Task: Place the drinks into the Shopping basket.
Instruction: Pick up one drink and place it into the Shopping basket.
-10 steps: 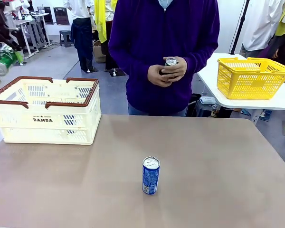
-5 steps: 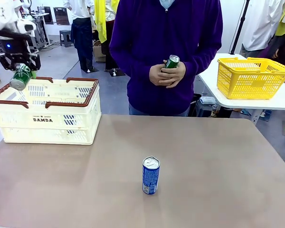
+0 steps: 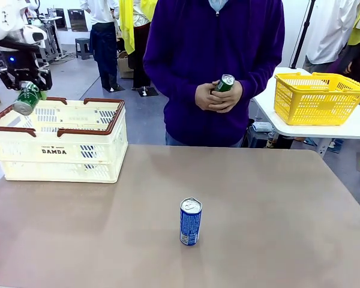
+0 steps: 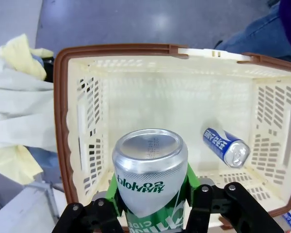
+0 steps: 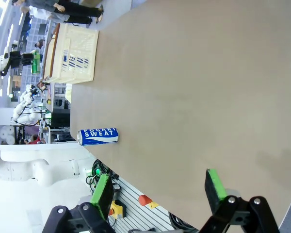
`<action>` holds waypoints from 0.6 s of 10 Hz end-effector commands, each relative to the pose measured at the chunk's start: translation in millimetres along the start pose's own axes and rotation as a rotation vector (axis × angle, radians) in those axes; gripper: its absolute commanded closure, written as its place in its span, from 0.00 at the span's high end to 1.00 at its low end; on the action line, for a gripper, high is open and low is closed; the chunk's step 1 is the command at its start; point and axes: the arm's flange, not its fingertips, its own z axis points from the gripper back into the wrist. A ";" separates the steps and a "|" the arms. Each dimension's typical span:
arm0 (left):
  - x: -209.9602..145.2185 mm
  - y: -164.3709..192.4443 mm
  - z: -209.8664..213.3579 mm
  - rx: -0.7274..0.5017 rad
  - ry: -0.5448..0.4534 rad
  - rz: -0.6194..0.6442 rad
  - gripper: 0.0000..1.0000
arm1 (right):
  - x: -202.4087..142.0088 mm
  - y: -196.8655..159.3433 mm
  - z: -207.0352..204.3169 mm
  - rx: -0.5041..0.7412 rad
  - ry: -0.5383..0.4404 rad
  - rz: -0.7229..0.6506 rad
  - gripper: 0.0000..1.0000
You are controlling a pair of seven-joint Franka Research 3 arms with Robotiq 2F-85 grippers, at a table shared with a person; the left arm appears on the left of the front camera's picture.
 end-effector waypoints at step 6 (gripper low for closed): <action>-14.0 -1.1 -111.1 -0.001 -0.023 -0.073 0.00 | -1.3 1.8 1.7 -0.002 0.008 -0.002 1.00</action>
